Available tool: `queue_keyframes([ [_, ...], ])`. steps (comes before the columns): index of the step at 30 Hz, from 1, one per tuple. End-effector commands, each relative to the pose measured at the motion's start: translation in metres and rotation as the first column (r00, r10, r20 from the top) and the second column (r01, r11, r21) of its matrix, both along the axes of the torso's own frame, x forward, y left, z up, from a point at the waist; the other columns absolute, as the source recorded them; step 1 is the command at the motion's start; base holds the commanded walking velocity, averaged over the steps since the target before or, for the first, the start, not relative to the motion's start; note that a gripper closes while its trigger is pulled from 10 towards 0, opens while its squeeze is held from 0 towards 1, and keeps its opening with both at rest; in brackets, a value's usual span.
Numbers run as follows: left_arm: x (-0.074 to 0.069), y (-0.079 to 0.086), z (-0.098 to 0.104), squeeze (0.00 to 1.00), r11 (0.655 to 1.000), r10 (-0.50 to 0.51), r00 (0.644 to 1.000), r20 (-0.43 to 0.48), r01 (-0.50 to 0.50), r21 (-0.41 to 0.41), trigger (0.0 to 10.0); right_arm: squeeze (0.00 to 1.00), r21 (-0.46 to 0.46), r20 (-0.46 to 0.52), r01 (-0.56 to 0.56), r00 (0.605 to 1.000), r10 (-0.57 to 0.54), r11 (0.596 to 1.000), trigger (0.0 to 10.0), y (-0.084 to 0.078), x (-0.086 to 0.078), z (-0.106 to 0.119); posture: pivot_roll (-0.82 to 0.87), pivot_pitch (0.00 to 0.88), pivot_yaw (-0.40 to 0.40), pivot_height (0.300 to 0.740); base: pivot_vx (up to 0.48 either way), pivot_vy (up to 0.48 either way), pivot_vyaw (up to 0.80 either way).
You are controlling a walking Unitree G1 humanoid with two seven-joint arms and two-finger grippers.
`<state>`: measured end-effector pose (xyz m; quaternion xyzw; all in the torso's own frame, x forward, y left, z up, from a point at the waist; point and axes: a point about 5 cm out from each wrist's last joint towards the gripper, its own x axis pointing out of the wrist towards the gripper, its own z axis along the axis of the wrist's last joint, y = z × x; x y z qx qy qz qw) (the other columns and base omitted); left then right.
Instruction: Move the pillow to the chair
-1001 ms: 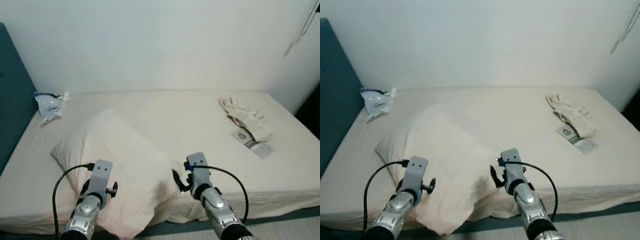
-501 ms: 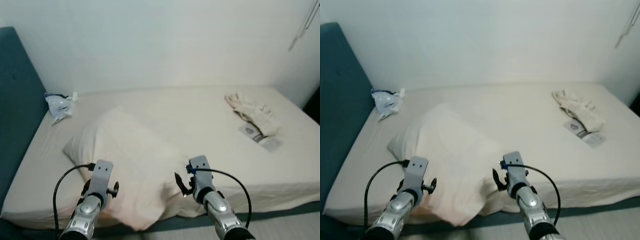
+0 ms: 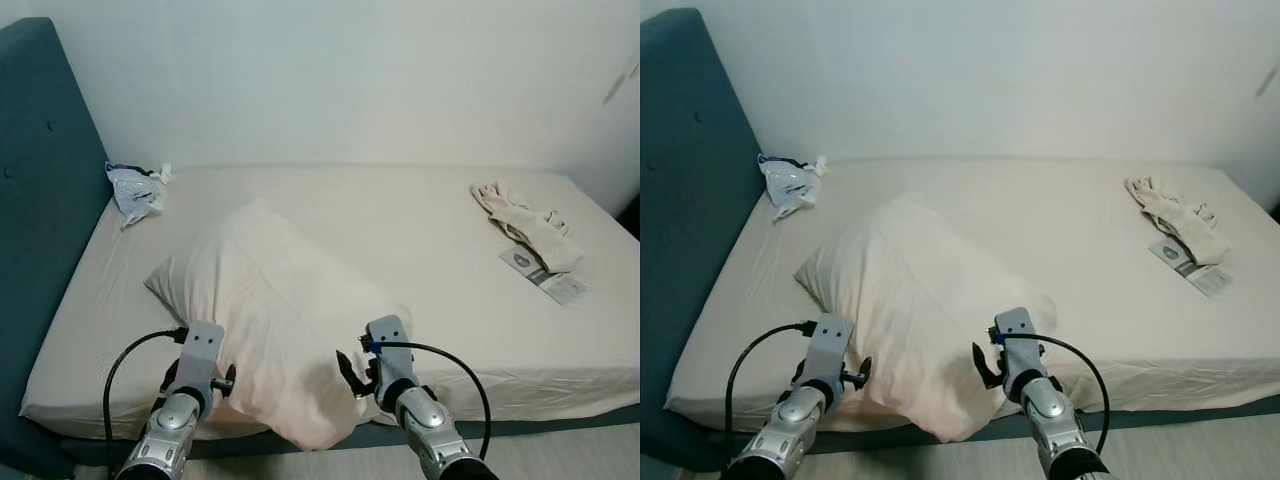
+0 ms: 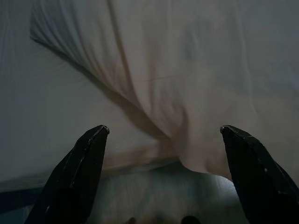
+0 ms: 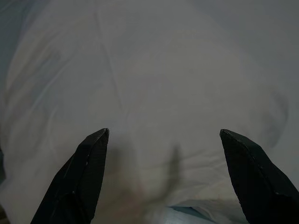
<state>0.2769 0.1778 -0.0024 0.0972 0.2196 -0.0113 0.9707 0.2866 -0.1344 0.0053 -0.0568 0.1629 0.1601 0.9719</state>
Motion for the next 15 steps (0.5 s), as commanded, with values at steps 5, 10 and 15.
queue_keyframes([
  [5,0.001,-0.002,0.002,0.0,0.999,0.016,1.0,0.016,-0.016,-0.032,10.0,0.0,0.009,-0.037,0.034,0.999,-0.034,0.999,10.0,-0.001,0.0,-0.003,-0.01,0.039,-0.041,0.74,0.0,0.0,0.0],
  [10,0.006,-0.006,0.007,0.0,0.999,-0.005,0.999,0.052,0.007,-0.044,10.0,0.0,0.165,0.073,-0.027,0.997,0.015,0.986,10.0,0.012,0.012,0.019,-0.01,0.036,-0.028,0.74,0.0,0.0,0.0],
  [15,0.014,-0.01,0.02,0.0,0.993,-0.041,0.99,0.133,0.055,-0.104,10.0,0.0,0.289,0.265,-0.179,0.959,0.101,0.941,10.0,0.034,0.029,0.061,-0.02,0.026,-0.018,0.74,0.0,0.0,0.0],
])
